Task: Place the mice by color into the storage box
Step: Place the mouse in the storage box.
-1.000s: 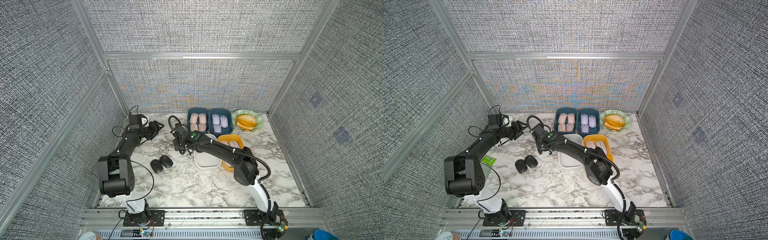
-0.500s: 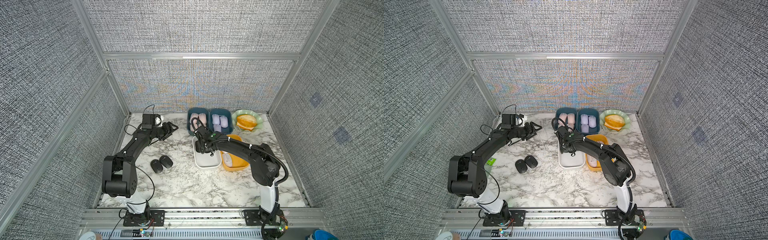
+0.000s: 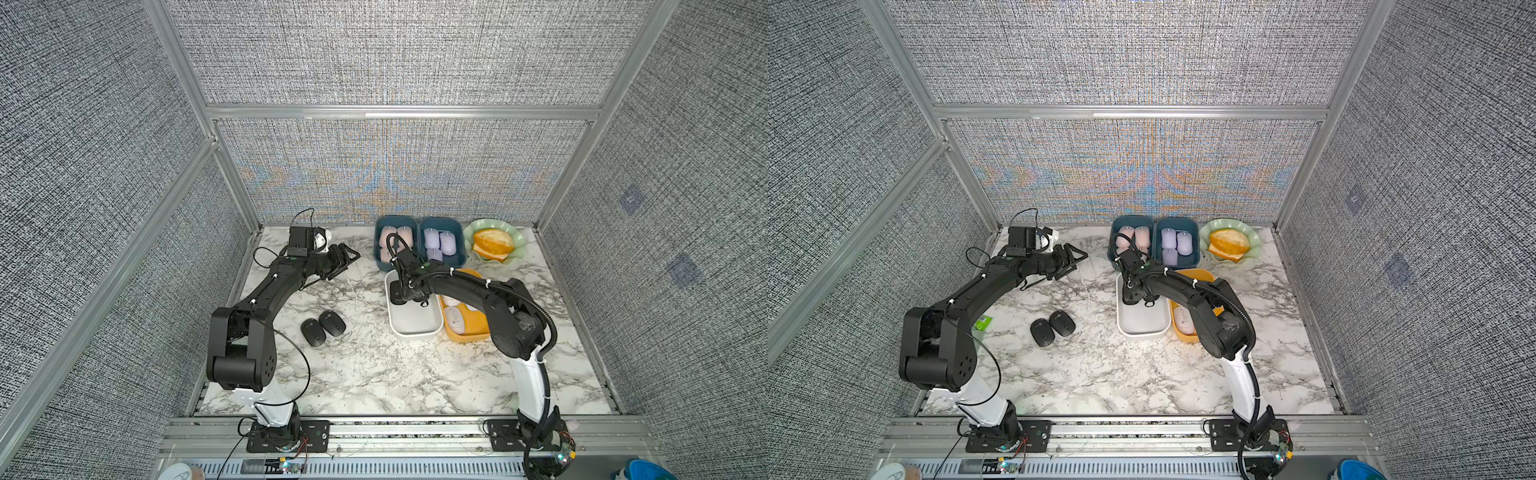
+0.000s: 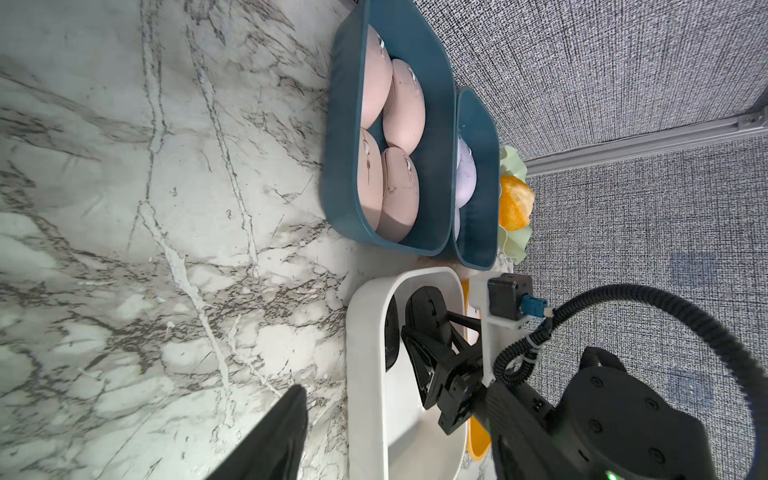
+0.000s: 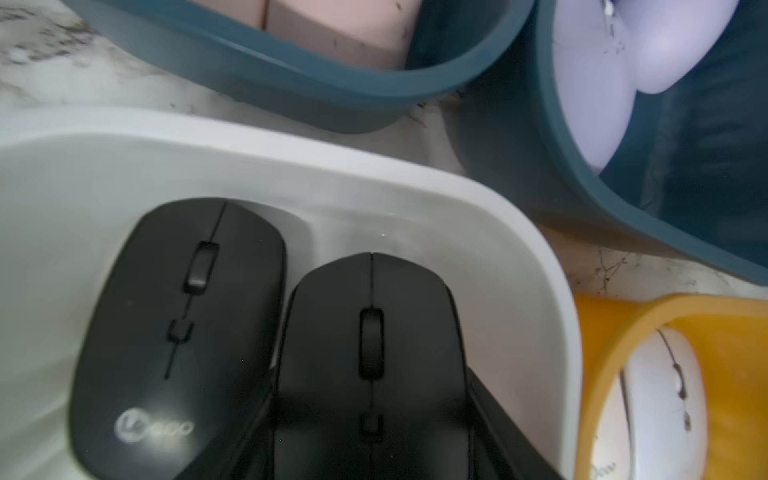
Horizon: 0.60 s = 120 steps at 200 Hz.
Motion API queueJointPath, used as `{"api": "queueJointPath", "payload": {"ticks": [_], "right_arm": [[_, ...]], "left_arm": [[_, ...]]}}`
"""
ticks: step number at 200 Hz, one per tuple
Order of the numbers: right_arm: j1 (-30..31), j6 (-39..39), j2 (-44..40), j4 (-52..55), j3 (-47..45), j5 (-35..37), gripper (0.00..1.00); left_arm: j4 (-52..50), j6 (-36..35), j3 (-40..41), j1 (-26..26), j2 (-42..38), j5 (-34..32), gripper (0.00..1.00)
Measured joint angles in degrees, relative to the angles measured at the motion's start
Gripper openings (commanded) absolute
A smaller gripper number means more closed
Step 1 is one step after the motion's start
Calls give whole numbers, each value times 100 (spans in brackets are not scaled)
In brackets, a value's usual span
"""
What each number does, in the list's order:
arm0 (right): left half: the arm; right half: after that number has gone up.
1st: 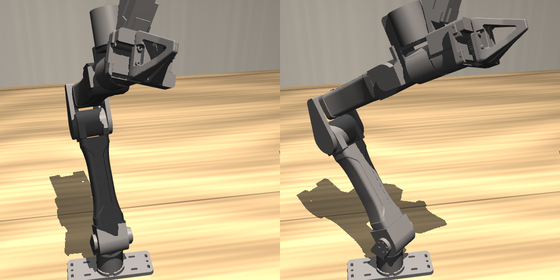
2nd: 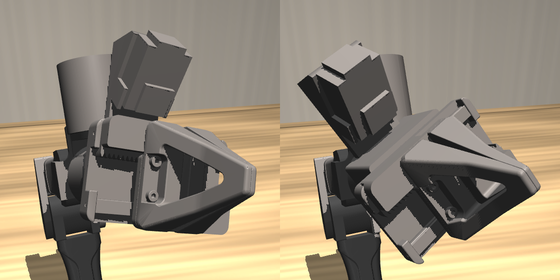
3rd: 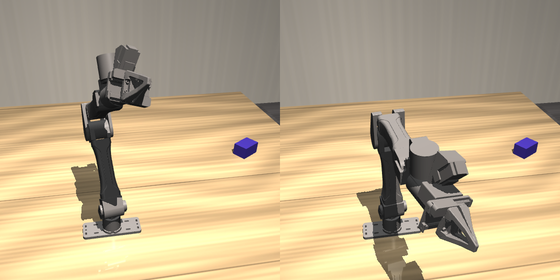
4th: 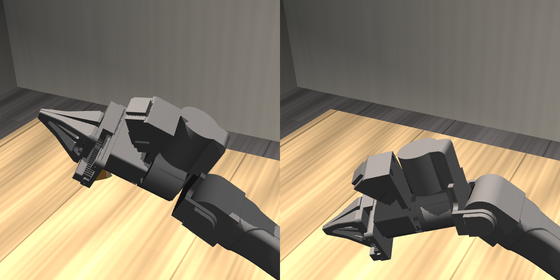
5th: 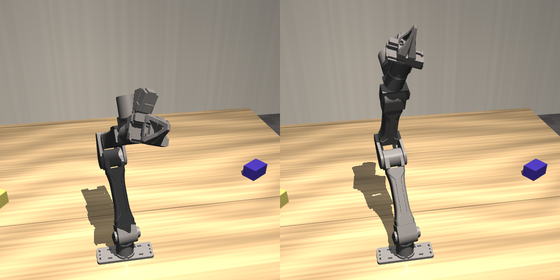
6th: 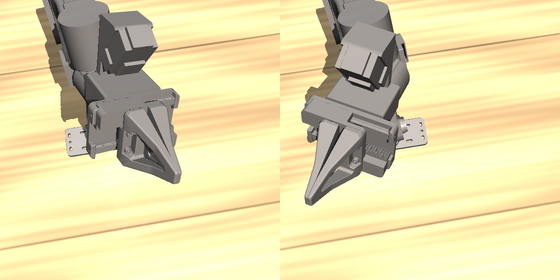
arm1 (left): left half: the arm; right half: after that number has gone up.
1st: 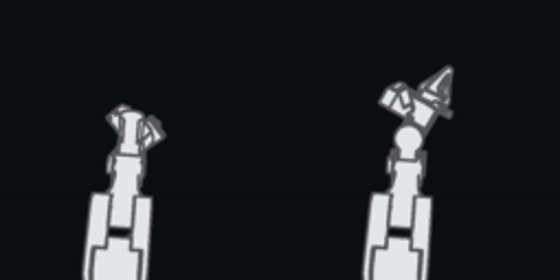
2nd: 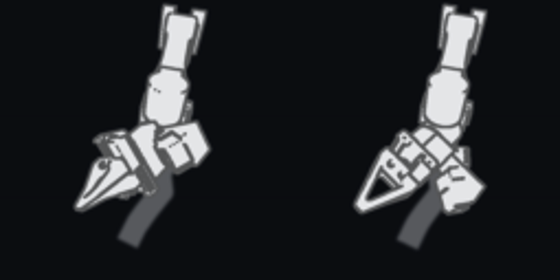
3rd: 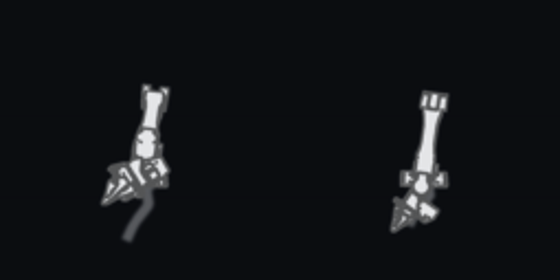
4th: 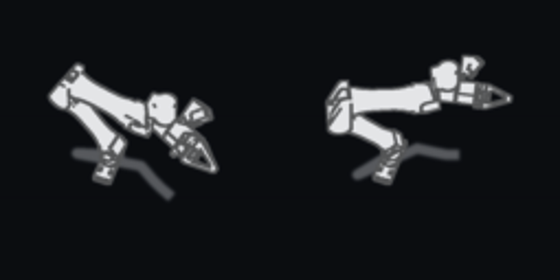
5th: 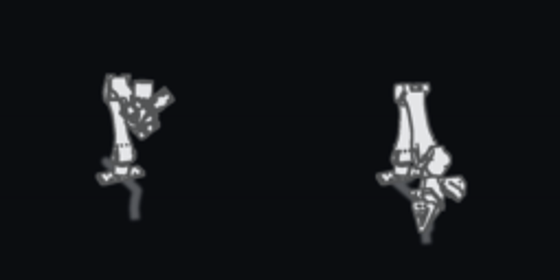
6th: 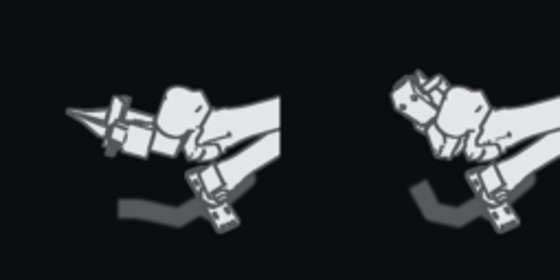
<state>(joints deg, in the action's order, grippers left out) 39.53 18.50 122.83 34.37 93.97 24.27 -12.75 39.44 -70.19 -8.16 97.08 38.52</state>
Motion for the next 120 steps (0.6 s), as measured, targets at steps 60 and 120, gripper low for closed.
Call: {"api": "queueJointPath", "payload": {"ticks": [60, 120], "right_arm": [[-13, 186, 57, -17, -33, -26, 69], [-9, 262, -352, -28, -120, -138, 69]], "left_arm": [[-98, 0, -7, -4, 42, -2, 70], [-192, -20, -48, -4, 59, -26, 70]]}}
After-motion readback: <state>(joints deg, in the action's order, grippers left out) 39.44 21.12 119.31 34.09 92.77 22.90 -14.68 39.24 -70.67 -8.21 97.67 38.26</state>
